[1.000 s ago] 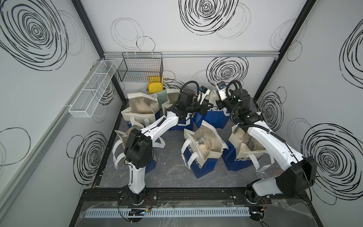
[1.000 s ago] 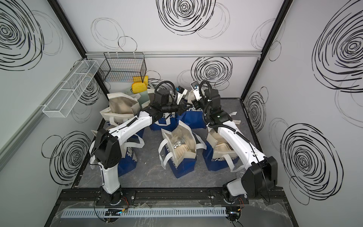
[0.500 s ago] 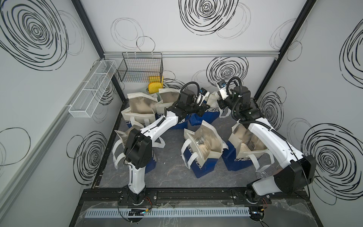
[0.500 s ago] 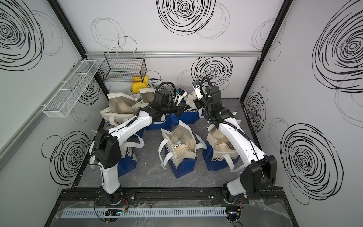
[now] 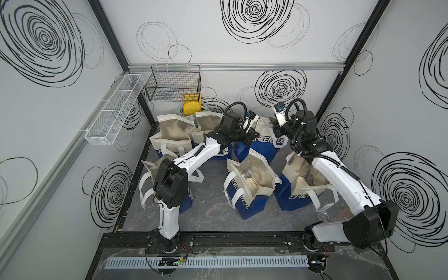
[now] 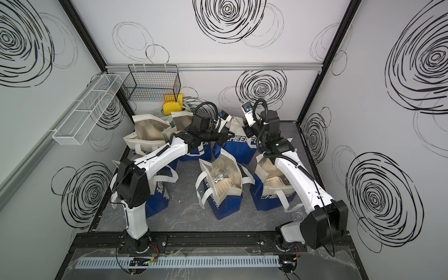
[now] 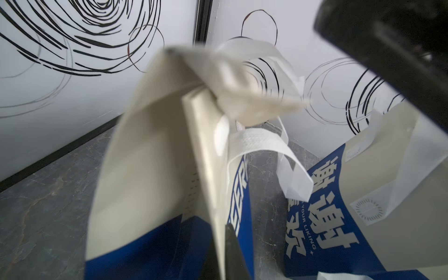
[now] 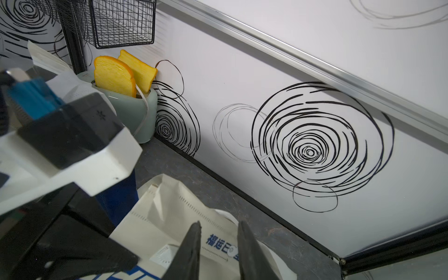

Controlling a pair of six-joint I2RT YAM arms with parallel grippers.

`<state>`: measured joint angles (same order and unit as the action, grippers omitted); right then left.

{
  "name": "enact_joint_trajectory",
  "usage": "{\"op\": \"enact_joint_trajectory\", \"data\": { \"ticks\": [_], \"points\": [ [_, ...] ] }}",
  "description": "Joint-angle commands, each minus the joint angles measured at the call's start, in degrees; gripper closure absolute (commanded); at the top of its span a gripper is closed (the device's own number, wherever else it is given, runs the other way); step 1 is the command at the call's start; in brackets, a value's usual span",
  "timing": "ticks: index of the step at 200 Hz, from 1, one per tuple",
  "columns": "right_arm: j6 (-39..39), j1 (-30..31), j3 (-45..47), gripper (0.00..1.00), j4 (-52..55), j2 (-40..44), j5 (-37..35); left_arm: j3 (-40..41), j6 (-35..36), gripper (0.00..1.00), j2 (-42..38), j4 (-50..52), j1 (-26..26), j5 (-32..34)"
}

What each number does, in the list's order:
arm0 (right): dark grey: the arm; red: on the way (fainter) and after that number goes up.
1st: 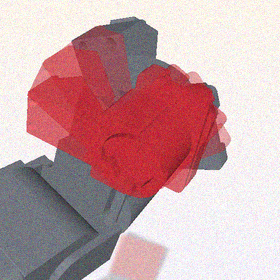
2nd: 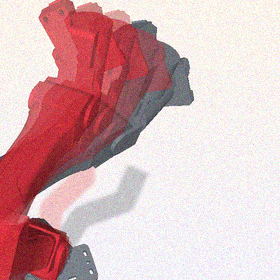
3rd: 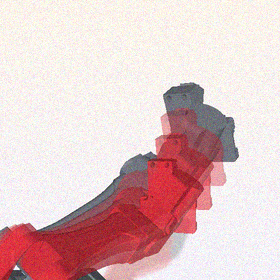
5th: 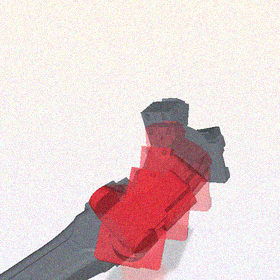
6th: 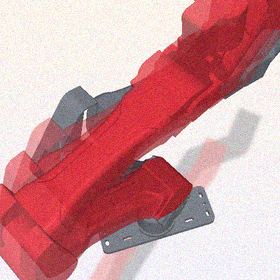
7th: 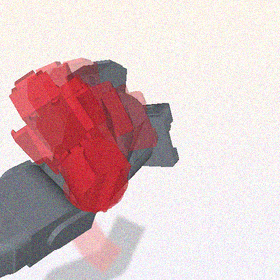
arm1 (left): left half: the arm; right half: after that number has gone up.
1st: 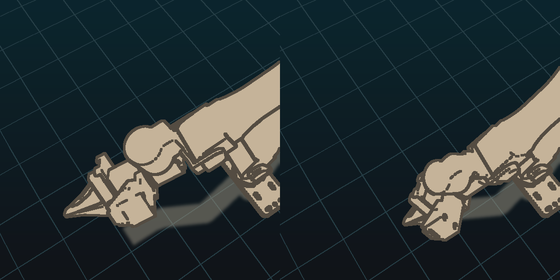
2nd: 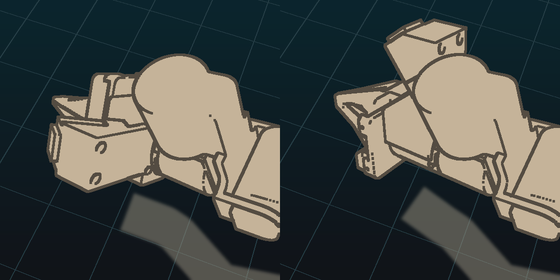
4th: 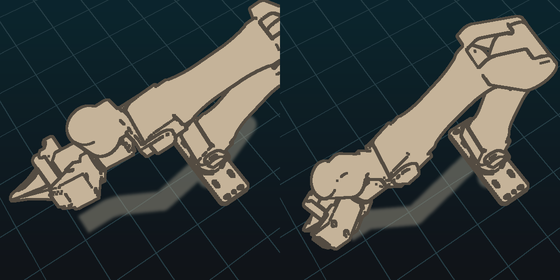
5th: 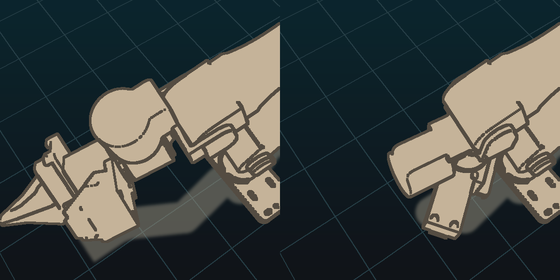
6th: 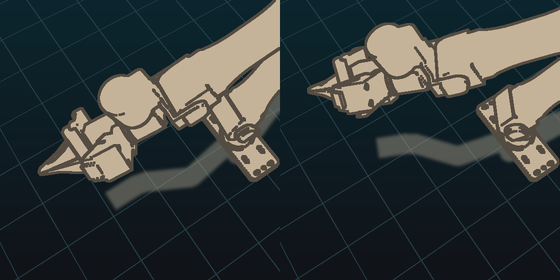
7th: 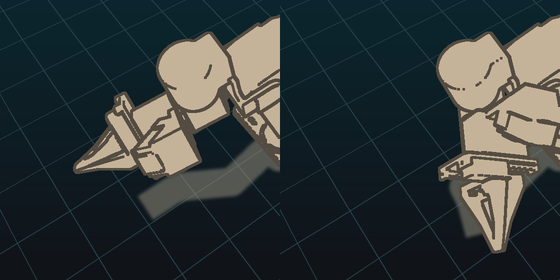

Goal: Open the takeout bag
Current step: Open the takeout bag at the center of the board.

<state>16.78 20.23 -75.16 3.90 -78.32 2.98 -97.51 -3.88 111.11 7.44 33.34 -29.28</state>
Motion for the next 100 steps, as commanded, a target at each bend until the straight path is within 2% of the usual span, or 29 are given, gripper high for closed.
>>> {"op": "enact_joint_trajectory", "data": {
  "ticks": [1, 59, 100],
  "points": [
    [-1.5, -0.4, 1.4, 0.65, -3.5, 1.2, 1.8, -2.3, -0.7, 1.0, -0.4, -0.4, 0.9, -1.4],
    [-1.0, 0.4, 3.9, 0.53, -3.4, 1.8, 7.3, -3.7, -0.4, 1.0, -0.6, 0.4, 1.2, -0.9],
    [0.5, 1.2, 6.9, 0.51, -4.1, 3.6, 6.1, -4.4, -0.4, 1.0, -0.5, 0.6, 1.2, -0.8]
  ]
}}
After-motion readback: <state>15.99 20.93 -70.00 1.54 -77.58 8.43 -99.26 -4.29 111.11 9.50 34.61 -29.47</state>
